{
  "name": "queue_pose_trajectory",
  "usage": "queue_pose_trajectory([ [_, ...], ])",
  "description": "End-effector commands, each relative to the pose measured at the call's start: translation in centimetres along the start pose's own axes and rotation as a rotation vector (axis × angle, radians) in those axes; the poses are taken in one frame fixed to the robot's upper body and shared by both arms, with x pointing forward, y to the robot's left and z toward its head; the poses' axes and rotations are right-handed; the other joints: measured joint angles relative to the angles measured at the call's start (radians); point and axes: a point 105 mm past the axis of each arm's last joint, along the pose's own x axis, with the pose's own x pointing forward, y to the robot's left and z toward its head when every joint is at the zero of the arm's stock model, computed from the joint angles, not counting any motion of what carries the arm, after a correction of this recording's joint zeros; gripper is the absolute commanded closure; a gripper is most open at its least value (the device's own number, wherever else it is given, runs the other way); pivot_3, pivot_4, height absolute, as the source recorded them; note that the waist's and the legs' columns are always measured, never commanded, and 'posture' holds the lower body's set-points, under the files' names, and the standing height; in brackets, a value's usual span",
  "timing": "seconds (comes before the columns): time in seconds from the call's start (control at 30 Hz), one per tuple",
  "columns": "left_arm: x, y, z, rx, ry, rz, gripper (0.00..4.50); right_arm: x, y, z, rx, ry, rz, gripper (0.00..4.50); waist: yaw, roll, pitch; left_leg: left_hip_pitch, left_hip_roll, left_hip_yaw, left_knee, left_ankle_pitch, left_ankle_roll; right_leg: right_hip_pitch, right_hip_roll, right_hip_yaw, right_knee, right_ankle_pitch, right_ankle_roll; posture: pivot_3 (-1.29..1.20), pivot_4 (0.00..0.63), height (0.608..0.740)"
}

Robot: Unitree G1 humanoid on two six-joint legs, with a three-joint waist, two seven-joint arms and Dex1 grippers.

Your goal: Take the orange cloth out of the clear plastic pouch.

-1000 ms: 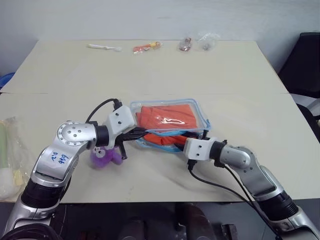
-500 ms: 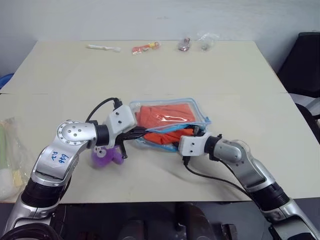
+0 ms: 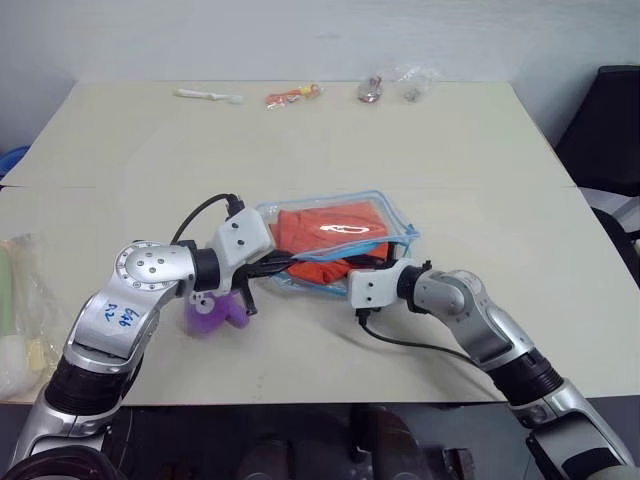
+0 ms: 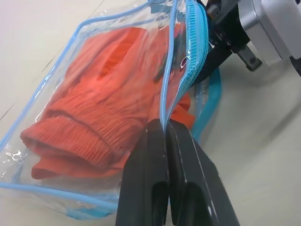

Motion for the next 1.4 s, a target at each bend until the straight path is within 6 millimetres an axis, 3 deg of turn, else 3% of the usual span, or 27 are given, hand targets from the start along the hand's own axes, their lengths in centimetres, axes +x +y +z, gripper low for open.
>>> queue_pose_trajectory([
  [0.03, 0.0, 0.2, 1.2, 0.048, -0.036, 0.015, 4.50, -0.2, 0.0, -0.4, 0.030, 0.017, -0.007, 4.45, 0.000, 0.000, 0.000, 0.000, 0.000, 0.000, 0.000, 0.000, 0.000, 0.000, 0.000, 0.000, 0.000, 0.000, 0.000, 0.00, 0.150, 0.740],
  [0.2, 0.3, 0.3, 1.2, 0.041, -0.033, 0.028, 4.50, -0.6, -0.6, 0.2, 0.107, -0.021, -0.031, 4.45, 0.001, 0.000, 0.000, 0.000, 0.000, 0.000, 0.000, 0.000, 0.000, 0.000, 0.000, 0.000, 0.000, 0.000, 0.000, 0.00, 0.150, 0.740],
  [0.37, 0.9, 1.3, 0.2, 0.054, 0.017, 0.090, 4.50, -2.8, -1.3, 3.6, 0.281, -0.212, -0.011, 4.45, 0.003, 0.000, 0.000, -0.001, 0.000, -0.002, 0.000, 0.000, 0.000, 0.000, 0.000, -0.001, 0.000, 0.000, 0.000, 0.00, 0.150, 0.740],
  [0.77, 2.8, 2.9, -1.3, 0.050, 0.068, 0.166, 4.50, -11.3, -1.9, 7.5, 0.377, -0.407, 0.208, 4.45, 0.007, 0.000, 0.000, -0.001, -0.001, -0.002, 0.000, 0.000, 0.000, 0.000, 0.000, -0.001, -0.001, 0.000, 0.000, 0.00, 0.150, 0.740],
  [0.9, 3.2, 2.8, -1.5, 0.036, 0.059, 0.154, 4.50, -14.0, -4.6, 7.8, 0.454, -0.415, 0.192, 4.45, 0.008, 0.000, 0.000, -0.001, -0.001, -0.002, 0.001, 0.000, 0.000, 0.000, 0.000, -0.001, -0.001, 0.000, 0.000, 0.00, 0.150, 0.740],
  [1.03, 3.3, 2.3, -1.9, 0.011, 0.058, 0.125, 3.56, -16.1, -6.5, 8.0, 0.499, -0.404, 0.186, 4.50, 0.014, 0.000, 0.000, -0.001, -0.001, -0.002, 0.001, 0.000, 0.000, 0.000, 0.000, -0.001, -0.001, 0.000, 0.000, 0.00, 0.150, 0.740],
  [1.13, 3.2, 2.0, -1.9, 0.007, 0.052, 0.112, 2.57, -17.6, -8.5, 7.7, 0.526, -0.383, 0.149, 4.50, 0.023, 0.000, 0.000, -0.001, -0.001, -0.002, 0.001, 0.000, 0.000, 0.000, 0.000, -0.001, -0.001, 0.000, 0.000, 0.00, 0.150, 0.740],
  [1.27, 2.5, 1.0, -2.0, 0.013, 0.067, 0.057, 1.25, -18.7, -11.4, 5.2, 0.530, -0.296, 0.022, 4.50, 0.028, 0.000, 0.000, -0.001, -0.001, -0.001, 0.001, 0.000, 0.001, 0.000, 0.000, 0.000, -0.001, 0.000, 0.001, 0.00, 0.150, 0.740],
  [1.4, -0.1, -0.2, -0.9, -0.011, 0.032, -0.055, 0.03, -18.3, -14.0, 1.1, 0.496, -0.179, -0.150, 4.50, 0.023, -0.001, 0.000, -0.001, -0.001, 0.000, 0.000, 0.000, 0.001, -0.001, 0.000, 0.001, -0.001, 0.000, 0.001, 0.00, 0.150, 0.740],
])
